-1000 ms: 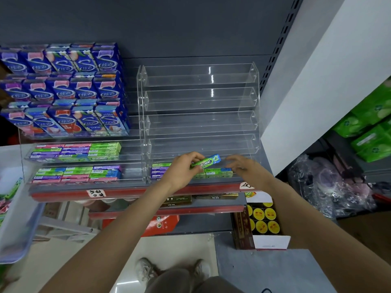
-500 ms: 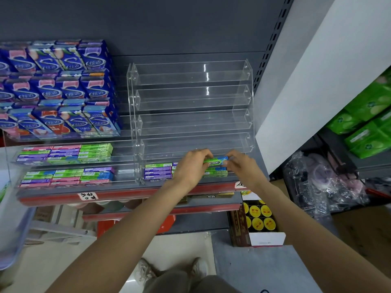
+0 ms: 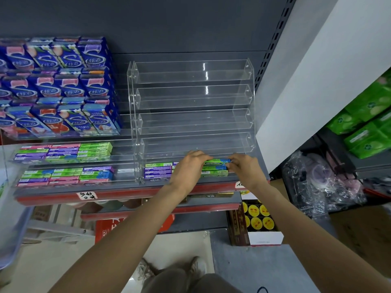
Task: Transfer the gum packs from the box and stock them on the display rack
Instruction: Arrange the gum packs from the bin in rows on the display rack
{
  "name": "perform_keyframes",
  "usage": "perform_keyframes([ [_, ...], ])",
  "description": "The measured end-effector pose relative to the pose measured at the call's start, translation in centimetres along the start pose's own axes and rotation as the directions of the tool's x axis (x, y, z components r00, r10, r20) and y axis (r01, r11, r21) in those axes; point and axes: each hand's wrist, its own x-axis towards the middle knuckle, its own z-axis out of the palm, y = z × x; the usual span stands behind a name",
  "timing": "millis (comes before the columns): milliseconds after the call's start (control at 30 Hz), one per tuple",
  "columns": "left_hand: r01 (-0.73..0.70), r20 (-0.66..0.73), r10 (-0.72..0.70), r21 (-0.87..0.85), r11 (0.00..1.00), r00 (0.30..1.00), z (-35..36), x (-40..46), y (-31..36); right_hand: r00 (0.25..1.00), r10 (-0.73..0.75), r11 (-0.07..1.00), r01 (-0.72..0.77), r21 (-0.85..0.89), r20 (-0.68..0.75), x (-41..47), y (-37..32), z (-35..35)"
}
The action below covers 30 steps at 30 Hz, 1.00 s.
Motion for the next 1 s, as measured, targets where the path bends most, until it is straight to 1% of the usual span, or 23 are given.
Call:
perform_keyframes([
  [133, -0.008, -0.010, 0.009, 0.085, 0.996, 1.000, 0.5, -0.1, -0.6, 1.000, -0.008, 1.000, 0.009, -0.012, 0.010, 0.0, 0.0, 0.0],
  [300, -0.011, 0.020, 0.008, 0.121, 0.993, 1.000, 0.5, -0.3, -1.0, 1.000, 0.003, 1.000, -0.003, -0.031, -0.008, 0.1, 0.1, 0.5],
  [400, -0.021, 0.071, 0.009, 0.167, 0.986, 0.997, 0.0, -0.3, -1.2, 0.999, -0.024, 0.994, 0.028, -0.109, 0.033, 0.3, 0.3, 0.8],
  [467, -0.046, 0.105, 0.026, 0.197, 0.979, 0.994, -0.4, -0.4, -1.2, 0.999, -0.038, 0.998, 0.040, -0.056, 0.029, -0.1, 0.2, 0.6],
  [567, -0.064, 0.152, 0.032, 0.214, 0.975, 0.988, -0.7, -0.6, -1.0, 0.998, -0.057, 0.998, 0.058, 0.017, -0.021, -0.6, -0.1, 0.5],
  [700, -0.054, 0.186, 0.018, 0.189, 0.980, 0.982, -1.0, -0.6, -1.0, 0.997, 0.011, 0.999, -0.007, 0.048, -0.080, -0.1, -0.1, 1.0],
  [767, -0.056, 0.201, 0.018, 0.184, 0.981, 0.979, -1.1, -0.6, -1.1, 0.994, 0.019, 0.999, -0.014, 0.052, -0.105, -0.1, 0.0, 1.3],
  [867, -0.071, 0.226, 0.025, 0.200, 0.977, 0.974, -1.1, -0.7, -1.0, 0.996, 0.017, 1.000, -0.017, -0.007, -0.085, 0.0, 0.2, 1.6],
  [1000, -0.099, 0.237, 0.045, 0.218, 0.971, 0.970, -1.3, -0.6, -1.1, 0.999, -0.033, 0.995, 0.033, -0.093, -0.001, 0.1, 0.2, 1.4],
])
